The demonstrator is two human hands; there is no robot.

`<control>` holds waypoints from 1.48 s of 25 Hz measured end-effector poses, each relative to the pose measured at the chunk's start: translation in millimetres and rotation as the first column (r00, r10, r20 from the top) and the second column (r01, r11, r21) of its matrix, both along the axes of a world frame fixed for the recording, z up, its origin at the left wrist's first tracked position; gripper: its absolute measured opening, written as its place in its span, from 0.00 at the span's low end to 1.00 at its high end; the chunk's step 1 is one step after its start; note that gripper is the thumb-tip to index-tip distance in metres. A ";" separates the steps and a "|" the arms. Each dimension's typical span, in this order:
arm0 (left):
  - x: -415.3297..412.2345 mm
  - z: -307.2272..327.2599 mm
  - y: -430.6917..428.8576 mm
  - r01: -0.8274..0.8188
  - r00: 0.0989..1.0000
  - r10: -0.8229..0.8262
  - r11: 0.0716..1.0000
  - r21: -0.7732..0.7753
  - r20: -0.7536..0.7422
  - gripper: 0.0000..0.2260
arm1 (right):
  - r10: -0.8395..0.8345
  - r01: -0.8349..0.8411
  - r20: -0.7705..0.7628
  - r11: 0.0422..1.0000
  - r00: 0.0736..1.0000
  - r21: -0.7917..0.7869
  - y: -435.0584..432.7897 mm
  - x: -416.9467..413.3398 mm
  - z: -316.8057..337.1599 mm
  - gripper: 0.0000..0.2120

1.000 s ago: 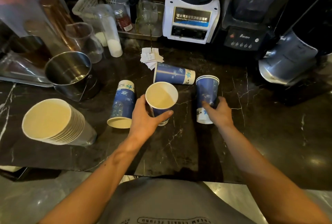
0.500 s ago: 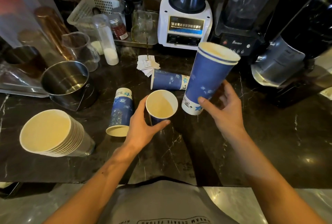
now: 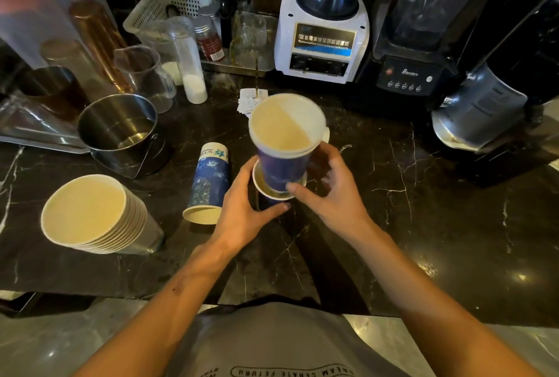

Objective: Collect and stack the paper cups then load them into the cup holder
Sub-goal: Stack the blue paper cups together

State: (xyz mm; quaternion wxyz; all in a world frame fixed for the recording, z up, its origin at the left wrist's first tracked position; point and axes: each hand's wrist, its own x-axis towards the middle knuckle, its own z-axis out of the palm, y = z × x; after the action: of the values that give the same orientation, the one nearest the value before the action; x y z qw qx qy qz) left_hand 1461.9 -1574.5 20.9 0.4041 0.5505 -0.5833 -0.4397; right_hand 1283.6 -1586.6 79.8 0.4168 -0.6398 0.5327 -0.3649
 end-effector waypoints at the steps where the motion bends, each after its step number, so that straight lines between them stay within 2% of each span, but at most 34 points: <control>1: 1.2 0.0 -0.1 -0.004 1.000 0.004 1.000 0.007 -0.006 0.39 | 0.025 -0.025 -0.031 1.000 0.999 0.001 1.2 -0.6 -1.3 0.33; 8: 10.8 6.8 2.7 -0.008 0.995 0.010 1.000 0.020 -0.099 0.49 | 0.103 -0.105 0.023 0.990 0.994 0.095 -2.6 -13.4 -12.6 0.28; 13: 3.8 19.3 -1.2 -0.023 0.999 0.021 0.998 -0.063 -0.039 0.42 | 0.103 -0.106 0.057 0.994 0.993 0.041 -27.1 -26.7 -10.6 0.18; 15: 1.6 20.1 -3.9 -0.024 1.000 0.023 0.998 -0.065 -0.018 0.40 | 0.011 -0.011 -0.011 1.000 1.000 0.017 -52.0 -31.6 -20.6 0.16; 17: 2.0 20.1 -4.6 -0.024 1.000 0.023 0.998 -0.052 -0.010 0.39 | -0.040 0.037 -0.199 0.999 0.979 -0.023 -83.6 -31.3 -30.1 0.21; 20: 3.9 20.0 -3.4 -0.026 1.000 0.026 0.999 -0.029 -0.003 0.38 | 0.077 -0.075 -0.505 0.997 0.860 0.025 -130.4 -19.3 -34.9 0.34; 23: 4.4 22.0 -2.3 -0.025 1.000 0.025 1.000 -0.005 0.005 0.38 | 0.198 -0.185 -0.688 0.978 0.699 0.094 -171.7 -0.4 -39.1 0.44; 26: 4.9 22.1 -2.1 -0.038 0.999 0.038 0.999 -0.004 0.015 0.38 | 0.297 -0.228 -0.792 0.952 0.533 0.203 -195.8 15.0 -53.3 0.45; 28: 4.1 22.5 -2.0 -0.036 0.999 0.036 0.999 -0.001 0.009 0.39 | 0.281 -0.231 -0.852 0.953 0.442 0.194 -198.6 15.1 -64.3 0.42; 30: 4.7 22.0 -0.4 -0.042 0.999 0.042 0.999 -0.003 0.004 0.39 | 0.236 -0.216 -0.831 0.966 0.504 0.143 -193.3 10.4 -64.9 0.40; 31: 3.5 22.4 -0.7 -0.038 0.999 0.038 0.999 -0.006 -0.002 0.39 | 0.205 -0.202 -0.774 0.974 0.600 0.101 -187.8 3.5 -58.5 0.40; 33: 4.2 21.9 -0.2 -0.052 0.999 0.052 0.999 -0.017 -0.005 0.39 | 0.118 -0.130 -0.549 0.991 0.828 0.018 -172.7 -6.9 -37.0 0.41; 34: 3.7 21.9 -0.1 -0.051 0.999 0.051 0.998 -0.021 -0.006 0.39 | 0.064 -0.073 -0.409 0.997 0.910 -0.008 -162.3 -14.4 -22.1 0.41; 35: 2.7 21.6 -0.6 -0.042 0.999 0.042 0.999 -0.023 -0.008 0.39 | 0.018 -0.026 -0.284 0.999 0.959 -0.025 -150.7 -21.3 -5.0 0.41; 37: 0.0 21.0 -1.4 -0.029 0.999 0.029 0.999 -0.019 -0.013 0.39 | -0.024 0.019 -0.092 0.999 0.995 -0.050 -125.3 -34.2 30.6 0.39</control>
State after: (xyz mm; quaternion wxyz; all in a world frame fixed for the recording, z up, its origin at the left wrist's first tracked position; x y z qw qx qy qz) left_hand 1461.9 -1575.9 41.9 0.4194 0.5524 -0.5768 -0.4316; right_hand 1249.5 -1711.8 110.5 0.3716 -0.6604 0.5492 -0.3522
